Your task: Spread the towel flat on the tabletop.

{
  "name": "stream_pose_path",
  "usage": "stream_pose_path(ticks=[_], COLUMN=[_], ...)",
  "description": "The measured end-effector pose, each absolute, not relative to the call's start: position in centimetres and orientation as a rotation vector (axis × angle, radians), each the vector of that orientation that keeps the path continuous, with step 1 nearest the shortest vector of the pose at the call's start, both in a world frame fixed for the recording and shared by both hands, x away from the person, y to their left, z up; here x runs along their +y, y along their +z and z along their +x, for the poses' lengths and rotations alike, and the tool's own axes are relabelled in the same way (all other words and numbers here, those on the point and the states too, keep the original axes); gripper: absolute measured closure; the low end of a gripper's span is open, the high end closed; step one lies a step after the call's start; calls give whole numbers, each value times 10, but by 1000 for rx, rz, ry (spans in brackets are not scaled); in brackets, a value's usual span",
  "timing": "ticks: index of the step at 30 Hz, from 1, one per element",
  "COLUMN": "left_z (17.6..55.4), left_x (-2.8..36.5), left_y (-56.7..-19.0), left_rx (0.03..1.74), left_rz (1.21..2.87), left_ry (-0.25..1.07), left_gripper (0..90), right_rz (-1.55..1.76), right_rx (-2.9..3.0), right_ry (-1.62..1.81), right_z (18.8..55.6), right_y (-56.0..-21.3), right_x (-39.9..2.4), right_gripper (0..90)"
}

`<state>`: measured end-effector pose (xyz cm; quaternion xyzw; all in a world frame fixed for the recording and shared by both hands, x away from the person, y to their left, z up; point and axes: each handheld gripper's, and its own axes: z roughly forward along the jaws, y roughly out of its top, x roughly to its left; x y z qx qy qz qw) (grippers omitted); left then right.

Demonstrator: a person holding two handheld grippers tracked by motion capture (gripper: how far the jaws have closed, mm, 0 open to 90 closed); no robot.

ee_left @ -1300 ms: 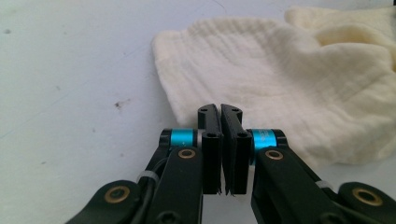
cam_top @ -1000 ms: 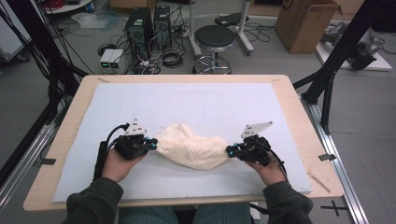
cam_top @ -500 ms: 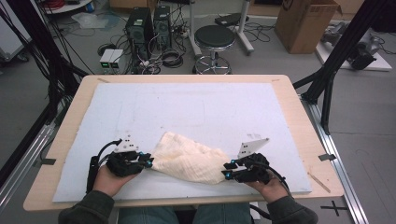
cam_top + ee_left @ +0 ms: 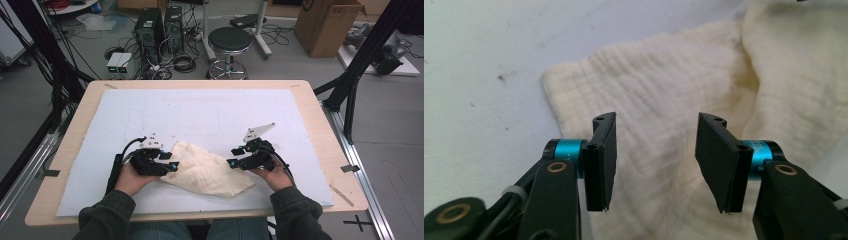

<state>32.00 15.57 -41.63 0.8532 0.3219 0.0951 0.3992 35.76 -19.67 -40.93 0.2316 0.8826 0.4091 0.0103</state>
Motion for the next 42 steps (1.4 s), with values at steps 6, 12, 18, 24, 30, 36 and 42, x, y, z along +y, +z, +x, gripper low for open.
stream_pose_path(ticks=[6,12,18,24,30,36,42], left_z=[319,314,301,286,285,290,306], left_x=[158,157,159,167,170,176,177], left_y=[-426,-423,-415,-420,-418,-409,-409], left_rx=[820,785,766,772,760,777,838], left_rz=[2219,2216,2192,2174,2142,2070,2026], left_ry=[200,196,202,154,146,175,211], left_gripper=[710,857,864,856,688,526,522], right_rz=[744,700,635,589,552,614,766], right_rx=[2876,2873,2825,2873,2931,2814,2722], right_ry=[1220,1328,1305,1285,1235,1369,1322], right_z=[369,359,334,305,292,305,325], right_y=[-428,-417,-394,-397,-413,-394,-401], right_x=[-192,-202,-210,-208,-202,-214,-223], right_gripper=[747,871,869,865,769,675,655])
